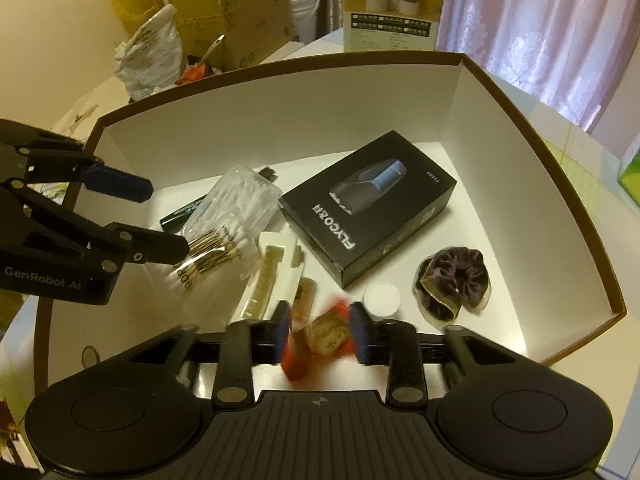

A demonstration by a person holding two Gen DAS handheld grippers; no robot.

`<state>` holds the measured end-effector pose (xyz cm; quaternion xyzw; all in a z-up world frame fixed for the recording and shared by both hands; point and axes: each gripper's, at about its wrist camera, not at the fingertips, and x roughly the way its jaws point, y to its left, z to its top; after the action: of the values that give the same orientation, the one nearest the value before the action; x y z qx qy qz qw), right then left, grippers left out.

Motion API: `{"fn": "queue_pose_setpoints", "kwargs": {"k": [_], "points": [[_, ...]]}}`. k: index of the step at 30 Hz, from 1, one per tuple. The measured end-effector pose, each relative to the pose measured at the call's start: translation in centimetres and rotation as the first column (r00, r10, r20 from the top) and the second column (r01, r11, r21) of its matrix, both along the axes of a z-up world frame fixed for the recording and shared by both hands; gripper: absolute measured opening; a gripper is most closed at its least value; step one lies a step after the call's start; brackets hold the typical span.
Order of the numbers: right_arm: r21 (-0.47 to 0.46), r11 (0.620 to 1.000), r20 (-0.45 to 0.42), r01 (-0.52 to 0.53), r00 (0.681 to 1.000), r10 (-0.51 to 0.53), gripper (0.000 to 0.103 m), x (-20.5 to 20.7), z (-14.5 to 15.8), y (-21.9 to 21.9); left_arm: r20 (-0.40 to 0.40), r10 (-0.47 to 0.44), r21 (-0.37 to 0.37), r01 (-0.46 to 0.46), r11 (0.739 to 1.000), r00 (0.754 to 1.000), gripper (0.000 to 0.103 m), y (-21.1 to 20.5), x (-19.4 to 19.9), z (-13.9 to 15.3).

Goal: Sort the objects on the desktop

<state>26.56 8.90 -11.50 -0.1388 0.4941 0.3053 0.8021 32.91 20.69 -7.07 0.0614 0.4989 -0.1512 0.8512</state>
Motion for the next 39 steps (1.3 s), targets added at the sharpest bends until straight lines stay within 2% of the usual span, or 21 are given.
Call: {"fn": "queue_pose_setpoints", "kwargs": {"k": [2,4,10,12,14,17,20,32,39], "points": [[0.002,1.000,0.014,-0.004,1.000,0.004,0.062,-0.3,0.3,-0.1,0.001,0.000,0.000,0.000,1.000,1.000,0.062,0.0,-0.1,0.1],[0.002,1.000,0.014,-0.015,1.000,0.014,0.066,-0.4,0.6,-0.2,0.001,-0.001,0.002,0.001,1.000,1.000,0.065,-0.1,-0.1,0.1],[-0.018,0.998,0.018,-0.053,0.998,0.053,0.088,-0.8,0.9,-0.3,0.005,-0.006,0.009,0.006,1.000,1.000,0.074,-0.3,-0.3,0.5],[-0.029,0.997,0.029,-0.067,0.997,0.068,0.097,-0.9,1.1,-0.4,0.011,-0.008,0.014,0.008,1.000,1.000,0.082,-0.4,-0.4,0.7],[-0.040,0.997,0.046,-0.072,0.996,0.073,0.100,-1.1,1.2,-0.6,0.018,-0.001,0.019,0.000,1.000,1.000,0.086,-0.3,-0.5,0.9],[-0.028,0.997,0.062,-0.068,0.996,0.070,0.101,-1.3,1.7,-0.9,0.028,0.005,0.020,-0.005,1.000,1.000,0.089,-0.2,-0.7,1.2],[-0.020,0.998,0.078,-0.060,0.995,0.062,0.101,-1.6,2.2,-1.1,0.056,0.003,0.054,-0.006,0.999,0.998,0.095,-0.4,-1.2,1.6],[0.011,1.000,0.115,-0.016,0.993,0.014,0.101,-2.9,4.0,-2.9,0.100,0.007,0.055,-0.012,0.998,0.995,0.102,-0.2,-2.8,3.5],[0.051,0.998,0.136,0.032,0.990,-0.039,0.101,-3.9,5.2,-4.0,0.144,0.021,0.053,-0.029,0.998,0.989,0.102,-0.5,-4.0,4.9]]}}
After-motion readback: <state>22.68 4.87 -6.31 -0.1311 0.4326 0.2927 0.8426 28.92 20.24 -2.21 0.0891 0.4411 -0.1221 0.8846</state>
